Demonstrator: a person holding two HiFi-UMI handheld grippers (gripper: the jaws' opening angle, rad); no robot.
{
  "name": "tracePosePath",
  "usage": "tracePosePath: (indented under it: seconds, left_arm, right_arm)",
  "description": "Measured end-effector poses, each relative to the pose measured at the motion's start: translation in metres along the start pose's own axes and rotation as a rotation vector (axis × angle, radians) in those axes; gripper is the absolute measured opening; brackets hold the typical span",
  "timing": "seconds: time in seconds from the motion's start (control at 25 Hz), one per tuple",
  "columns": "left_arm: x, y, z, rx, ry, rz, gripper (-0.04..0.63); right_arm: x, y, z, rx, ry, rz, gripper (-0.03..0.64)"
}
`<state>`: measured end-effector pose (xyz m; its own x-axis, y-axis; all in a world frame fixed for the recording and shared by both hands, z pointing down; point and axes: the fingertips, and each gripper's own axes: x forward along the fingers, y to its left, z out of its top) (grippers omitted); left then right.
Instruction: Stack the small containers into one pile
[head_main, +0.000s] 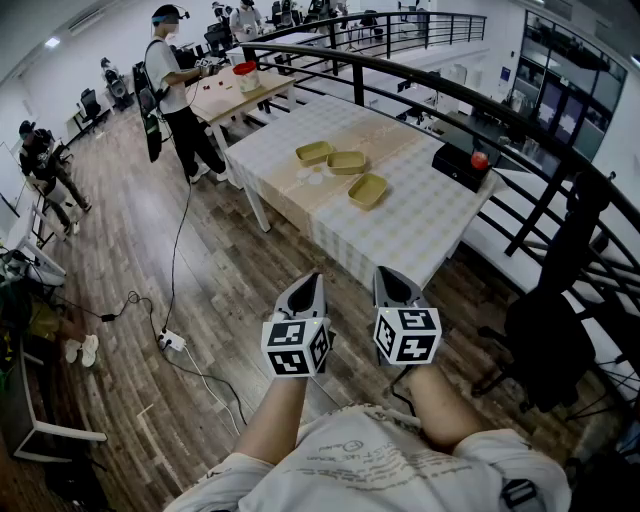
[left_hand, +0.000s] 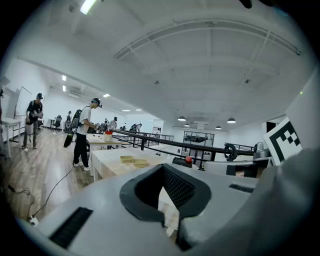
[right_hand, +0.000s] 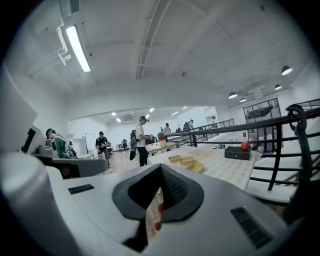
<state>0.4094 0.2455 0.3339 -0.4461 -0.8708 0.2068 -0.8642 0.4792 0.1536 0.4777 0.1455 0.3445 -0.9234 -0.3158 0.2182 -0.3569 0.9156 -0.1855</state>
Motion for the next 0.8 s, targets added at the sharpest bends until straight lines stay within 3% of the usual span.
tracePosePath:
  seconds: [0.32,0.8]
  left_arm:
    - [0.016,-0.013,0.0,0.003,-0.002,0.011,0.005]
    - [0.041,-0.027,-0.007,0.004,0.014,0.04,0.005]
  right_arm:
    - [0.006,-0.024,-0.002,0.072,0.004,0.02,0.002]
    - [0.013,-0.04,-0.006,0.033,0.021,0.095,0.002]
